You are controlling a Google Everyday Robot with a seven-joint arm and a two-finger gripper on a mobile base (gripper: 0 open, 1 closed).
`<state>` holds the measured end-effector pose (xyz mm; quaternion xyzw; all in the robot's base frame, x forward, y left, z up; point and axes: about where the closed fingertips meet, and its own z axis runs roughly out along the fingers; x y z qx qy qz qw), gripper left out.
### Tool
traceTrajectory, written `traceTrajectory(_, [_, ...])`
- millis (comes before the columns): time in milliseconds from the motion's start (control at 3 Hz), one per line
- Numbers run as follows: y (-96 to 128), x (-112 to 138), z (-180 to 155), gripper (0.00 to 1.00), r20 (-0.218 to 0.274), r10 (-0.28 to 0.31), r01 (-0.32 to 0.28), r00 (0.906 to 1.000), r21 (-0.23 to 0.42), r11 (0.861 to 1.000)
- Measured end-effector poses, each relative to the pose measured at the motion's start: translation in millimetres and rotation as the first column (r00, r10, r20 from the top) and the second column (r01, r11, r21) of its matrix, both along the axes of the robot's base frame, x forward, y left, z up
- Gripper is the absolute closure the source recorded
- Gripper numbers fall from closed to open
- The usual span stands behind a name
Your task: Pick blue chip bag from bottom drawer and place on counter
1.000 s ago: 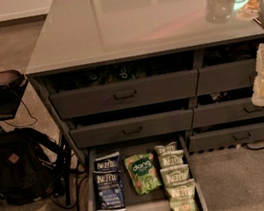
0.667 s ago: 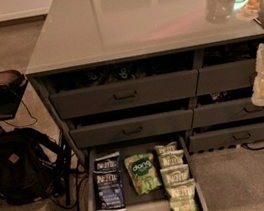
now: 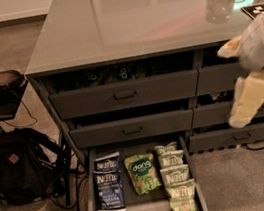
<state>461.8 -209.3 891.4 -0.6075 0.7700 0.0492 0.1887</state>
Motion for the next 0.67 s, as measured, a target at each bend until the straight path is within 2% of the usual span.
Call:
traceTrajectory(333, [14.7,26.5,-100.9,0.00,-0.061,0.000,0.011,0.9981,0.169,0.986])
traceTrajectory(667, [38.5,59.0,-192.2,0.00,-0.083,0.002,0.024,0.9966,0.310,0.951])
